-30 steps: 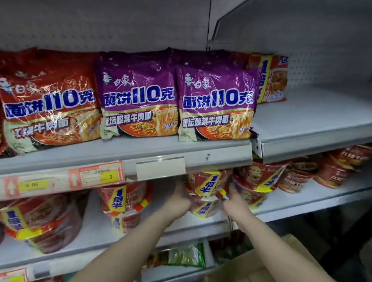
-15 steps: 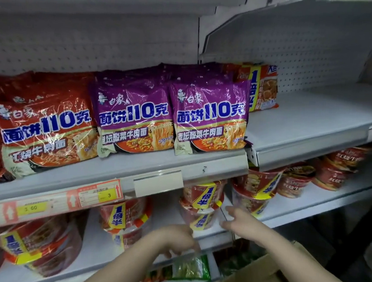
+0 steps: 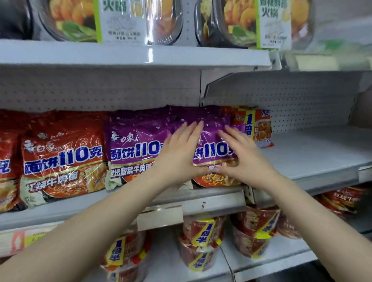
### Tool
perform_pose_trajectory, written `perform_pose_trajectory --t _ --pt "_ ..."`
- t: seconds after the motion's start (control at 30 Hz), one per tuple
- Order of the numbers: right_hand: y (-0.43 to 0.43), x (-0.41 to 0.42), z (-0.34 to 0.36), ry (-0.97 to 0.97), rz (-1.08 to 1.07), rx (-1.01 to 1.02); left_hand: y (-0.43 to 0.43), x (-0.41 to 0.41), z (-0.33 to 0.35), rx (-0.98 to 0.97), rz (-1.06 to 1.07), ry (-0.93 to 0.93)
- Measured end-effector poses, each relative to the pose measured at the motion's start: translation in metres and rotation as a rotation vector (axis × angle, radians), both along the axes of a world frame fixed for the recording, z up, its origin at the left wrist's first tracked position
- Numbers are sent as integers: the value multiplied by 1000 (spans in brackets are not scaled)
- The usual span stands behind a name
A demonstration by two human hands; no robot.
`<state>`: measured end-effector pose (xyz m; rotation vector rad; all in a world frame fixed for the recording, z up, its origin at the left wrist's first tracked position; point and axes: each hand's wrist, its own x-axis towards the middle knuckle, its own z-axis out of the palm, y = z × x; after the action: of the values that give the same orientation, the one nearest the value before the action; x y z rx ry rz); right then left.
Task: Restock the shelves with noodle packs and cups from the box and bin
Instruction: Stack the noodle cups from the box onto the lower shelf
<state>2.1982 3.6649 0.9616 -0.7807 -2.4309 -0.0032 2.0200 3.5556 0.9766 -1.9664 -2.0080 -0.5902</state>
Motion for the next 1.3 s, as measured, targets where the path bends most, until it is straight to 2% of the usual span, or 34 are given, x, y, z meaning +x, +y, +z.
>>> perform_pose_trajectory --t 0.07,0.13,0.27,0.37,0.5,0.67,0.77,0.9,1.03,1.3 --pt "14 -6 -8 -147 -30 35 15 -8 -8 -62 22 166" --pt "22 -8 -15 -194 -7 39 25 -15 -13 -114 32 249" --pt "28 -9 -16 -232 16 21 29 -23 -18 -128 68 341" --pt "30 -12 -16 -290 -28 105 32 -25 -23 -126 103 389" --pt "34 -19 -17 -267 -57 169 37 -22 -21 -99 167 443" --pt "33 -17 -26 -272 -124 238 30 -22 -25 -102 138 476" --pt "22 -20 -25 -226 -152 216 13 -31 -13 -120 121 372" --pt "-3 -42 -21 -130 -62 287 -26 -76 11 -98 251 321" --pt "-29 -89 -17 -168 14 418 -63 -122 6 -138 363 374" --pt "-42 -150 -18 -321 -52 365 -73 -149 -28 -175 354 410"
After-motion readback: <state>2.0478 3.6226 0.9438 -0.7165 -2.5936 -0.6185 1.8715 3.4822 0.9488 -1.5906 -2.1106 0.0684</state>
